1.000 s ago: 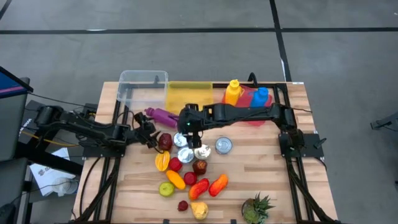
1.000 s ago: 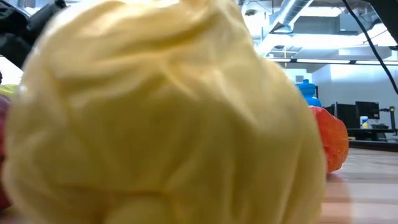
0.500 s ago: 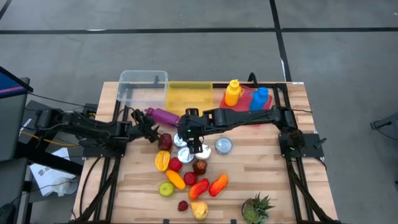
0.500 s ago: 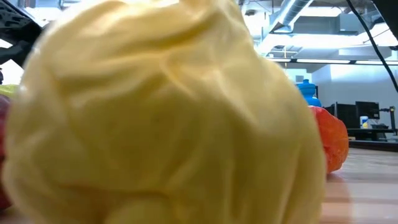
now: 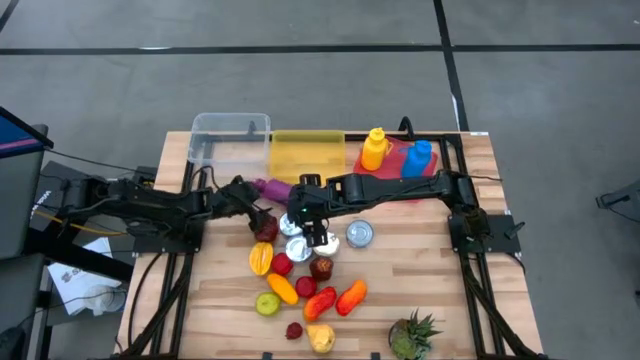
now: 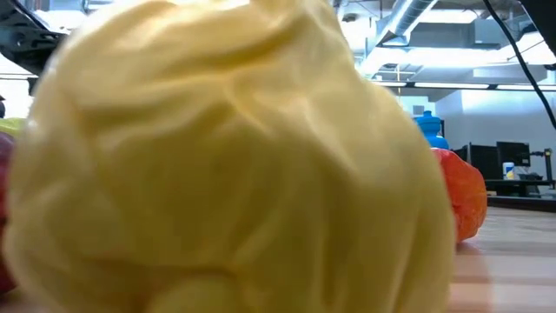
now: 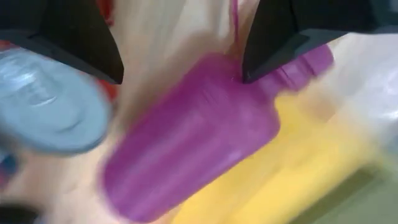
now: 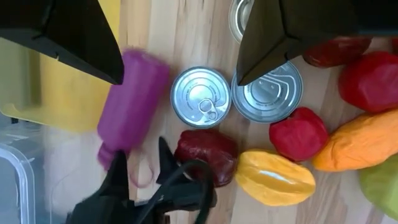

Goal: Pick & Place Food Item
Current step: Put the purple water bottle into the pink bin

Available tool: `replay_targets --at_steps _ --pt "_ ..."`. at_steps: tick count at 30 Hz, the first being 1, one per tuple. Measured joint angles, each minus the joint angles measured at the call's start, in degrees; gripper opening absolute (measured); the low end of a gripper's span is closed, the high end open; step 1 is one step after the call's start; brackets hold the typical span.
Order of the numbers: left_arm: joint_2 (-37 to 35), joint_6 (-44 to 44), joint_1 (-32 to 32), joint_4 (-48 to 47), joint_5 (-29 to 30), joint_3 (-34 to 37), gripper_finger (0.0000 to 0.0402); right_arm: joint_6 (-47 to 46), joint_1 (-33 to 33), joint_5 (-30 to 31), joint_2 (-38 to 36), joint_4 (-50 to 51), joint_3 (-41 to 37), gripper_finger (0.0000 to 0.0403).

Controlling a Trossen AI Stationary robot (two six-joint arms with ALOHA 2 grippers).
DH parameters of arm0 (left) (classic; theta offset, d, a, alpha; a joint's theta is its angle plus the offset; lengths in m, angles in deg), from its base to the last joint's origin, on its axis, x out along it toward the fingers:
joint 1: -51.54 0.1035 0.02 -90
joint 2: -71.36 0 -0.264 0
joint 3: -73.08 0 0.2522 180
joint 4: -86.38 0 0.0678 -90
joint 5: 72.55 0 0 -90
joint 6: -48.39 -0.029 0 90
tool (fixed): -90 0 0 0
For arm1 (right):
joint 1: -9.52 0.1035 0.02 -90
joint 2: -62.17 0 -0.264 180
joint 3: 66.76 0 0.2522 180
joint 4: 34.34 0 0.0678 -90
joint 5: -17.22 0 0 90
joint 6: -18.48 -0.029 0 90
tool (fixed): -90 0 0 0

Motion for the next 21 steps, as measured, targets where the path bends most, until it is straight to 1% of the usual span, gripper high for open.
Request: replay_targets --at_steps 3,6,8,9,12,16,19,21 --pt "3.54 -1.71 0.00 8.68 -4.79 0.00 0.0315 0.02 0.00 -0.01 0.00 0.00 0.00 0.0301" --pt "7.33 -2.51 0.00 17.83 -10.84 0.00 0.0312 0.02 0.02 -0.01 0.00 0.00 0.00 0.0301" --pt "8.70 -3.94 0.00 21.69 -14.29 0.00 0.0312 0.02 0.11 -0.01 0.00 0.21 0.00 0.0301" --pt "9.01 -4.57 0.00 22.62 -15.13 0.00 0.0312 0.02 0.24 -0.01 0.00 0.47 0.00 0.0301" --pt "7.90 -5.09 -0.02 20.61 -14.62 0.00 0.0311 -0.28 0.79 -0.01 -0.10 1.48 0.00 0.0301" --pt "3.89 -5.07 0.00 11.89 -9.89 0.00 0.0305 -0.72 2.03 0.01 -0.13 1.13 0.00 0.0301" --pt "-0.03 -4.74 -0.33 4.29 -6.53 0.04 0.0302 0.05 3.11 -1.01 -0.13 -4.75 0.00 0.0301" --pt "-2.49 -4.54 -0.64 1.22 -5.10 0.04 0.0301 1.96 3.55 -4.84 -0.13 -11.80 0.00 0.0301"
